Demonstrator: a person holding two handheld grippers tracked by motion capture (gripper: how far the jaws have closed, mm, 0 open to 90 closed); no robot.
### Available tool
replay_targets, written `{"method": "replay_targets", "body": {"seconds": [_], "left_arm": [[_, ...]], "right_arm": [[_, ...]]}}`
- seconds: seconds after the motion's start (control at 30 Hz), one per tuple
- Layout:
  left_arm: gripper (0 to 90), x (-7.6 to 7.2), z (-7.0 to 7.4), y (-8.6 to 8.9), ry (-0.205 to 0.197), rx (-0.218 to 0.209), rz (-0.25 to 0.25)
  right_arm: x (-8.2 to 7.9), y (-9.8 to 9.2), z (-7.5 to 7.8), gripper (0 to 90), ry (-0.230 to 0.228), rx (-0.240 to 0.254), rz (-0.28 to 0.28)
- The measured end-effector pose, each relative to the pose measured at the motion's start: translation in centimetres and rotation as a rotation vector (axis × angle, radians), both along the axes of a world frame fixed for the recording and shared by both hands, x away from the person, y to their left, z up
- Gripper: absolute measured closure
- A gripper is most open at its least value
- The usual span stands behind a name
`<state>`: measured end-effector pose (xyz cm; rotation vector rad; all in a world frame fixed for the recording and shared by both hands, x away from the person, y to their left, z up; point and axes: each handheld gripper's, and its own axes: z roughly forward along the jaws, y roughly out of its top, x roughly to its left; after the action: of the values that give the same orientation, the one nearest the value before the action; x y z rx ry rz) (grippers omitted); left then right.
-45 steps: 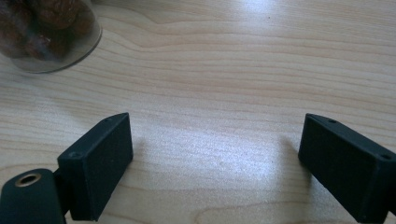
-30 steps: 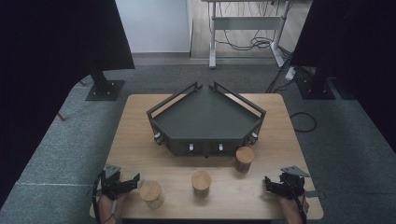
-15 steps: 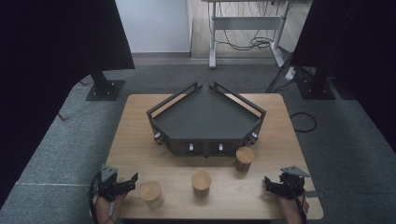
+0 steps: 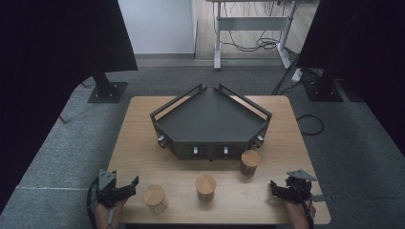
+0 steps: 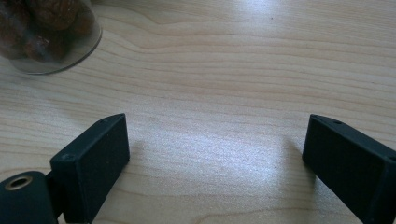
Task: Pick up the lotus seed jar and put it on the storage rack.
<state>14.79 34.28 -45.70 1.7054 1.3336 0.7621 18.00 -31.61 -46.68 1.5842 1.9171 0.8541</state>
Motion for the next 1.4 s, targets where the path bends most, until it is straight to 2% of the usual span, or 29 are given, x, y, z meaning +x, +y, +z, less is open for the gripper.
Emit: {"method": "replay_targets", "body": {"seconds": [0.37,0.7,1.4], "left_arm": [[7.2,-1.4,0.3,0.3,-0.053,-0.031,-0.017],[7.2,-2.4,0.4,0.1,-0.078,-0.030,-0.034],[6.4,-3.7,0.3,0.4,-0.127,-0.073,-0.080]], "right_arm": [[0.0,0.0,0.0,6.6,0.000,0.000,0.000],[0.0,0.0,0.0,6.5,0.001,0.001,0.000],[0.1,0.0,0.0,6.5,0.001,0.001,0.000]]}}
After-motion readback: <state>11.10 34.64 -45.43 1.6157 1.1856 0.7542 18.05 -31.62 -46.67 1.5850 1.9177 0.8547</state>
